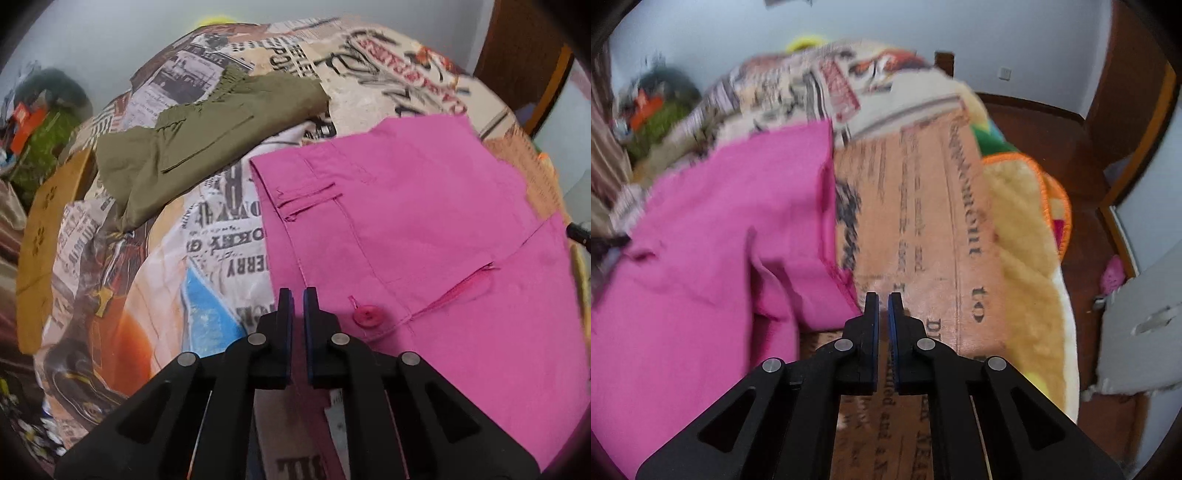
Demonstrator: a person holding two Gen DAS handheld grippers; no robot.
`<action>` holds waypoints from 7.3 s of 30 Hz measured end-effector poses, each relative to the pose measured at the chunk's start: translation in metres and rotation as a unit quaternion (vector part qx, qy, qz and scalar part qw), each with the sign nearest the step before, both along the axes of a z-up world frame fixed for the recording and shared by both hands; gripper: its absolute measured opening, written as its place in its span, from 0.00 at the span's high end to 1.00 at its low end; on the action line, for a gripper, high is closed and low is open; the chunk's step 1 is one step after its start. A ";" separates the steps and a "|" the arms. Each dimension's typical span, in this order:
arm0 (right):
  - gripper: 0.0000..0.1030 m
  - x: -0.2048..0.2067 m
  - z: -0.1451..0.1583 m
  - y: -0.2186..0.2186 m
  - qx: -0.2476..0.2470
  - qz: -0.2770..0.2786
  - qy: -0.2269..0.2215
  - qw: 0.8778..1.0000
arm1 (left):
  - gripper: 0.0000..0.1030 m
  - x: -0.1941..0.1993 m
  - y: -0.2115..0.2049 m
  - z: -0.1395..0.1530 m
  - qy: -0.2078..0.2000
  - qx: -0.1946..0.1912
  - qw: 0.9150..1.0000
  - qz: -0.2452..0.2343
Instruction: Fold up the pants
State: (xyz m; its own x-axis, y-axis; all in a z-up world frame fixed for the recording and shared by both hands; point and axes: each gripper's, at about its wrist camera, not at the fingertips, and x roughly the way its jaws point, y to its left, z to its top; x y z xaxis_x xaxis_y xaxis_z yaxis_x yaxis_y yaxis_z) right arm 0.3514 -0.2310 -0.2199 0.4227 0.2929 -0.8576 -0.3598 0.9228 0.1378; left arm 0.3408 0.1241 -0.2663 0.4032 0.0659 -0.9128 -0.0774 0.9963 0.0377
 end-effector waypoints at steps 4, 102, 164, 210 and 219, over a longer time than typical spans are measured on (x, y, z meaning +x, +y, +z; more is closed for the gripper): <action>0.58 -0.005 0.024 0.003 0.042 0.001 -0.021 0.999 | 0.92 -0.009 0.000 0.016 -0.015 -0.024 1.000 0.003; 0.56 0.159 -0.028 0.120 0.069 0.080 0.010 0.994 | 0.86 0.111 0.045 -0.037 -0.013 -0.069 0.997 0.027; 0.98 -0.046 0.100 0.045 0.094 0.082 -0.114 0.986 | 0.93 -0.107 -0.041 0.091 -0.139 0.068 0.987 -0.033; 0.41 -0.128 0.053 0.072 0.063 0.129 -0.061 0.988 | 0.29 -0.144 -0.113 0.046 -0.064 0.099 0.975 -0.186; 0.41 -0.132 0.041 0.099 0.043 0.172 -0.049 0.983 | 0.28 -0.127 -0.127 0.026 -0.045 0.131 0.969 -0.204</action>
